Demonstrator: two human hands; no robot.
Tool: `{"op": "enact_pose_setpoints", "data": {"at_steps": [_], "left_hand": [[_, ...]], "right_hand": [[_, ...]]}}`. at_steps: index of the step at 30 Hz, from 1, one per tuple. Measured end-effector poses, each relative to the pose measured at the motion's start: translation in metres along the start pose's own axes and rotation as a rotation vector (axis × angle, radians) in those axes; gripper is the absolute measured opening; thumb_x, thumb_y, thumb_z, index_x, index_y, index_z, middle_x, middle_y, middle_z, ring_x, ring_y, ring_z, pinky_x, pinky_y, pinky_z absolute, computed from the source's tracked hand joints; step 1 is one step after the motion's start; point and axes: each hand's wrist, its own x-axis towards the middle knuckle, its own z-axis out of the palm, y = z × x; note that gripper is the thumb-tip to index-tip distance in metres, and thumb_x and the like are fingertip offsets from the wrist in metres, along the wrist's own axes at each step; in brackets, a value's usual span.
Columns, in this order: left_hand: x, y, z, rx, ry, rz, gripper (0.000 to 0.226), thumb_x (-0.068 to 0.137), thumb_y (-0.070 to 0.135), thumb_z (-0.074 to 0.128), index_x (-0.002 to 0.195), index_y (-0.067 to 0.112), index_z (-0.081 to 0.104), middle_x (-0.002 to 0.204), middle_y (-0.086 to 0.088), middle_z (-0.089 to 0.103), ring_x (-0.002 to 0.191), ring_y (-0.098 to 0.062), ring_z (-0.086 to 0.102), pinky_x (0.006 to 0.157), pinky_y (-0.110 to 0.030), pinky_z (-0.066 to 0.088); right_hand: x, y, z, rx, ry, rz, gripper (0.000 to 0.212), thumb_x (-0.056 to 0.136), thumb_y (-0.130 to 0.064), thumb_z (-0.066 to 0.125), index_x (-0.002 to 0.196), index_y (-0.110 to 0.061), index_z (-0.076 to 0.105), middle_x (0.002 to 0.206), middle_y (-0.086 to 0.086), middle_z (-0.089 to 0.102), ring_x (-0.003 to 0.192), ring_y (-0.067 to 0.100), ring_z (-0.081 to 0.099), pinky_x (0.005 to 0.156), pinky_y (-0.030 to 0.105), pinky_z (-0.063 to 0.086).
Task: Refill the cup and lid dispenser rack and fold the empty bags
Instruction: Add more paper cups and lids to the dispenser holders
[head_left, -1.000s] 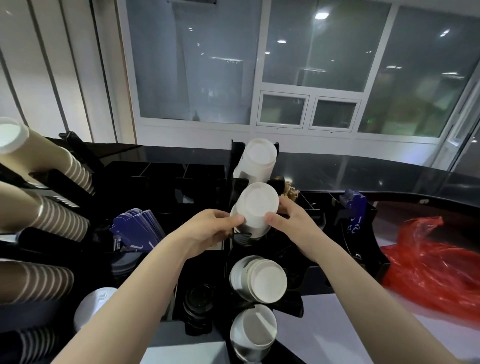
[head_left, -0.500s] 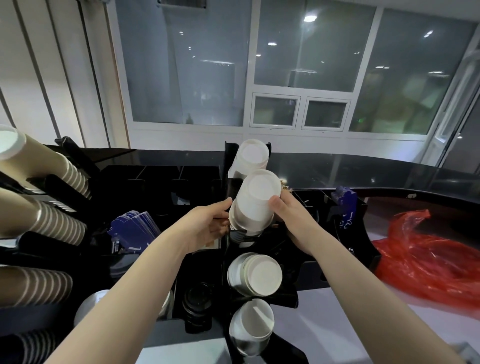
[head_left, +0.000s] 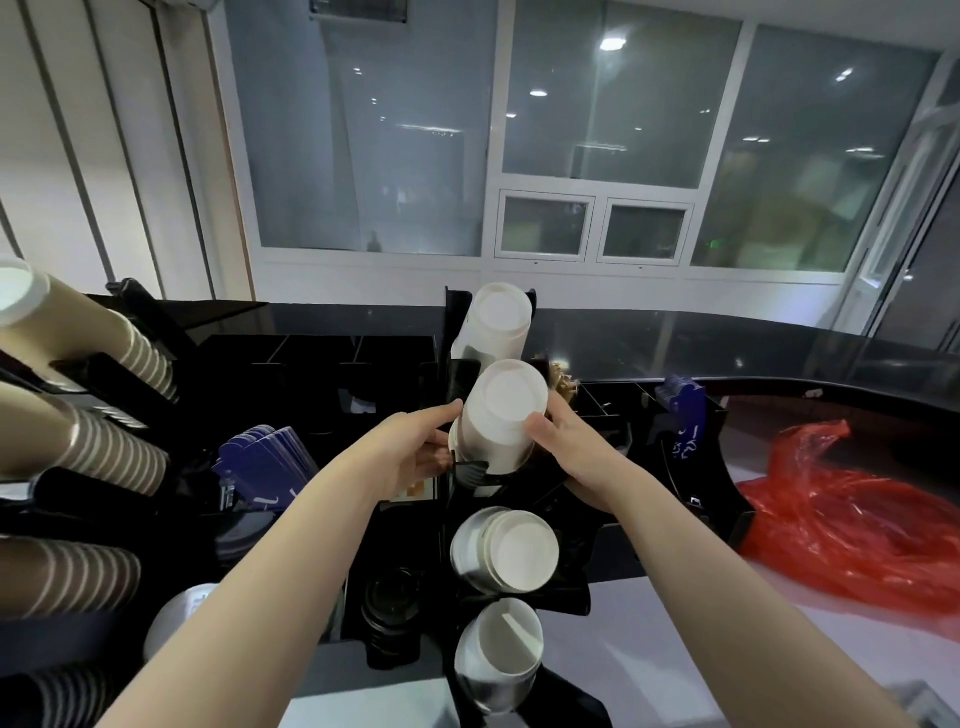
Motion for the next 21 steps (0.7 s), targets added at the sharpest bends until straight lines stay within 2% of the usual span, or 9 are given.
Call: {"op": "enact_pose_setpoints", "data": {"at_steps": [3,6,7,9,11,12,14,17,21], "left_hand": [[0.003,0.001,-0.002,0.053,-0.024,-0.008,0.046,0.085,0.042,0.069,0.095,-0.003,0.067,0.079,-0.014,0.064,0.073,-0.024,0.053,0.083,-0.034,0.053],[0.007,0.003,-0.005,0.101,-0.054,-0.022,0.050,0.079,0.049,0.071,0.087,-0.001,0.068,0.076,-0.013,0.063,0.074,-0.023,0.052,0.079,-0.032,0.054],[0.007,0.005,-0.005,0.118,-0.064,-0.028,0.053,0.077,0.052,0.071,0.085,0.000,0.068,0.077,-0.014,0.062,0.074,-0.023,0.052,0.078,-0.031,0.054],[0.006,0.006,-0.006,0.150,-0.084,-0.038,0.060,0.071,0.058,0.071,0.084,0.000,0.067,0.075,-0.014,0.061,0.071,-0.022,0.052,0.078,-0.030,0.053],[0.004,0.008,-0.007,0.154,-0.109,-0.038,0.066,0.065,0.061,0.071,0.087,-0.001,0.067,0.075,-0.013,0.062,0.071,-0.021,0.053,0.078,-0.030,0.052],[0.003,0.008,-0.008,0.148,-0.121,-0.032,0.069,0.064,0.061,0.071,0.091,-0.002,0.068,0.080,-0.014,0.063,0.075,-0.023,0.054,0.080,-0.031,0.051],[0.001,0.008,-0.010,0.153,-0.131,-0.023,0.070,0.069,0.060,0.070,0.106,0.000,0.067,0.097,-0.016,0.068,0.085,-0.025,0.060,0.087,-0.034,0.050],[-0.004,0.006,-0.005,0.188,-0.067,0.022,0.052,0.082,0.053,0.067,0.115,0.012,0.066,0.114,-0.017,0.066,0.095,-0.023,0.066,0.091,-0.035,0.052],[-0.015,0.003,0.001,0.265,-0.004,0.127,0.039,0.087,0.051,0.062,0.112,0.022,0.067,0.118,0.000,0.067,0.110,-0.017,0.060,0.104,-0.039,0.042]], "right_hand": [[0.000,0.003,-0.001,0.059,-0.010,0.005,0.122,0.031,-0.083,0.074,0.132,-0.025,0.038,0.131,0.003,0.054,0.122,0.018,0.051,0.108,0.039,0.038],[0.001,0.004,-0.003,0.081,-0.019,-0.003,0.124,0.035,-0.080,0.076,0.137,-0.021,0.037,0.135,0.006,0.052,0.125,0.023,0.049,0.109,0.044,0.037],[0.002,0.005,-0.004,0.084,-0.026,0.004,0.118,0.042,-0.077,0.077,0.138,-0.021,0.036,0.135,0.006,0.052,0.125,0.023,0.050,0.108,0.044,0.038],[0.005,0.008,-0.005,0.080,-0.017,0.009,0.083,0.068,-0.061,0.071,0.134,-0.022,0.039,0.133,0.003,0.053,0.121,0.019,0.052,0.104,0.040,0.042],[0.008,0.011,-0.002,0.020,0.036,-0.013,0.050,0.085,-0.050,0.059,0.125,-0.026,0.042,0.126,-0.003,0.056,0.113,0.010,0.055,0.091,0.026,0.048],[0.009,0.010,0.001,-0.026,0.077,-0.033,0.048,0.084,-0.053,0.057,0.121,-0.026,0.044,0.121,-0.007,0.058,0.109,0.006,0.056,0.082,0.018,0.048],[0.006,0.008,0.005,-0.103,0.170,-0.097,0.064,0.070,-0.065,0.058,0.120,-0.028,0.047,0.117,-0.014,0.058,0.107,-0.002,0.057,0.078,0.011,0.045],[0.001,0.012,0.002,-0.182,0.185,-0.202,0.085,0.060,-0.055,0.073,0.136,-0.039,0.039,0.133,-0.016,0.052,0.121,0.003,0.051,0.098,0.026,0.044],[-0.010,0.007,0.001,-0.375,0.196,-0.286,0.082,0.054,-0.040,0.082,0.122,-0.058,0.040,0.119,-0.034,0.054,0.113,-0.009,0.050,0.097,0.033,0.049]]}}
